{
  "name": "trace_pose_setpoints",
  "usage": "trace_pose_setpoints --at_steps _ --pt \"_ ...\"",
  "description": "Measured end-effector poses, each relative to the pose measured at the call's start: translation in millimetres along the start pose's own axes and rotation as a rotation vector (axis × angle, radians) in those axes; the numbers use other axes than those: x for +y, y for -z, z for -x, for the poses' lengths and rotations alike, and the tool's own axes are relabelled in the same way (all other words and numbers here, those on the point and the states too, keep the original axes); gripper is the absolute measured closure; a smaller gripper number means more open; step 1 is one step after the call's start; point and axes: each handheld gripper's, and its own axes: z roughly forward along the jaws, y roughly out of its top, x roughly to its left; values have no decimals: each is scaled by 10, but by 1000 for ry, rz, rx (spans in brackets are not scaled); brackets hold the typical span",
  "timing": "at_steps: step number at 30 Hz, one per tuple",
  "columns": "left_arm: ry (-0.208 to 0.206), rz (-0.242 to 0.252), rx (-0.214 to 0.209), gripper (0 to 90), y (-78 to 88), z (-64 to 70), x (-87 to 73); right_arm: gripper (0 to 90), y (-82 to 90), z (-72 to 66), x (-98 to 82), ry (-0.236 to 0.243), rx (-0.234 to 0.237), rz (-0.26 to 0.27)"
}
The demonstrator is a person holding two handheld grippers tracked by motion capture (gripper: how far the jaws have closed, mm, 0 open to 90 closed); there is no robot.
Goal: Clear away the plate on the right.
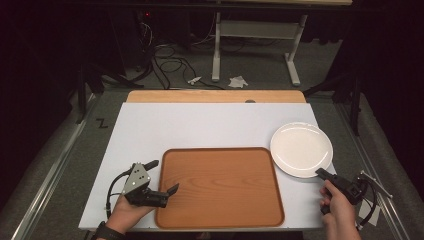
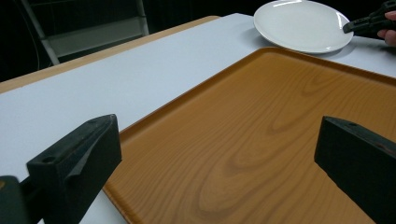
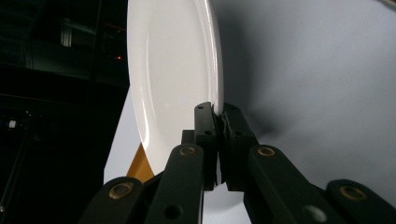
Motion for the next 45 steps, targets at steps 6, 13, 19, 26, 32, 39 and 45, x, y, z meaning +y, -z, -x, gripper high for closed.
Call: trace_pose_setpoints --at_steps 6,13,19,26,32,39,45 --pt "0 5 1 11 2 -5 2 894 25 -3 22 7 -10 15" --pt "1 14 1 11 19 -4 8 895 41 -22 24 27 -16 24" --pt "6 21 2 11 25 -9 7 895 60 -9 31 8 2 33" --pt "5 29 4 11 32 -6 14 895 99 1 55 4 16 54" --pt "7 31 7 11 34 -9 12 894 124 -15 70 14 17 69" --pt "7 27 5 10 27 -8 13 894 135 -38 75 27 35 67" --pt "6 27 7 10 24 -12 11 893 151 -89 70 43 59 72"
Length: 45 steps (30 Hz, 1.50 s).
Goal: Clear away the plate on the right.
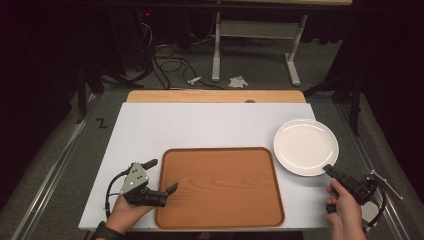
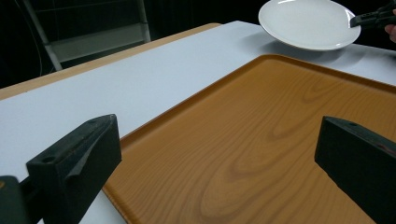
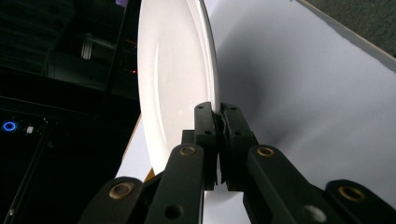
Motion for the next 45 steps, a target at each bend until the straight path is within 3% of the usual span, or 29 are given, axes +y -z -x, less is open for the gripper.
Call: trace_pose_setpoints --at_steps 18,27,45 --pt "14 13 21 0 14 -20 0 894 1 -137 -32 42 47 -17" --pt "12 21 19 0 24 -22 6 898 -46 -223 -84 67 115 -70" --pt "19 39 21 0 52 -38 17 898 -192 -420 -308 127 150 -169"
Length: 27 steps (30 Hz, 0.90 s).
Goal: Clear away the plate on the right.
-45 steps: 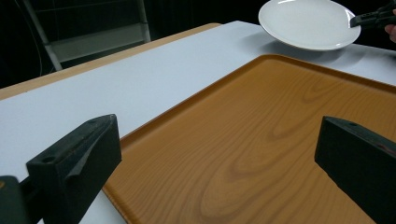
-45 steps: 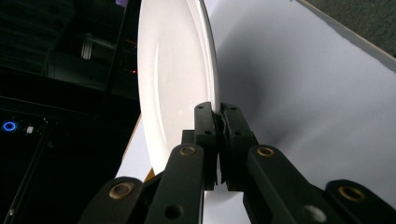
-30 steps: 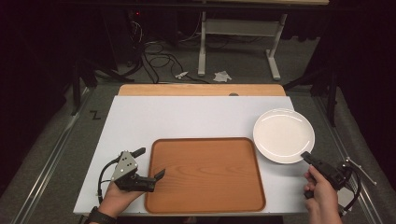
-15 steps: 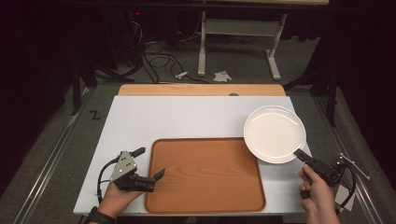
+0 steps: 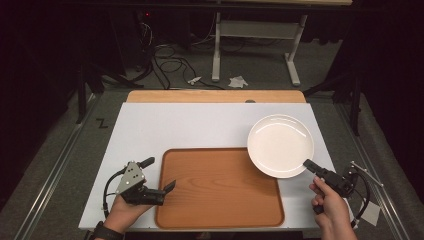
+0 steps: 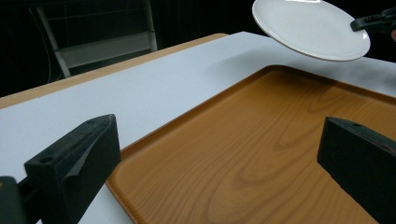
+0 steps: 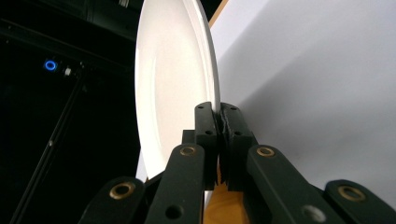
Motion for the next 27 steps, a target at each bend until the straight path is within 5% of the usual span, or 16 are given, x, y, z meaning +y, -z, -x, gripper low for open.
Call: trace_pose_setpoints --at_steps 27 --pt "6 15 4 0 24 -9 5 896 -294 -296 -362 81 38 -173"
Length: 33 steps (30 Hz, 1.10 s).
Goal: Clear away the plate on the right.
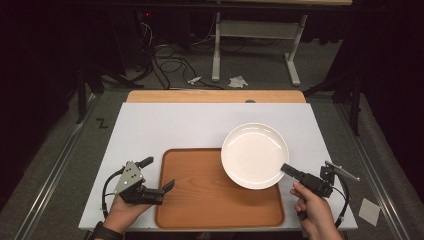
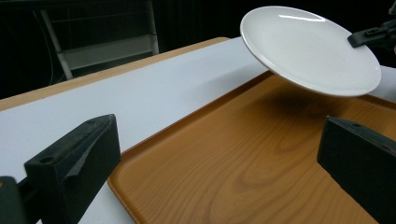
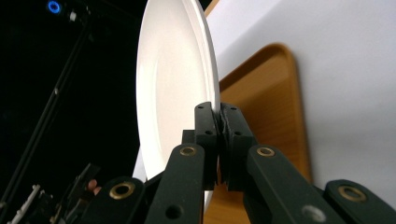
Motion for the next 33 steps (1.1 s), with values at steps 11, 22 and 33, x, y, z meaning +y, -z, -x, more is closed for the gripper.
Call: trace_pose_setpoints --at_steps 11,22,33 --pt "2 5 1 0 6 -2 1 898 -198 -121 -168 45 12 -90" --pt "0 2 0 0 -2 -2 1 897 -282 -122 -223 58 -5 -136" --pt "4 6 0 0 12 -3 3 896 -323 -117 -286 75 -38 -174"
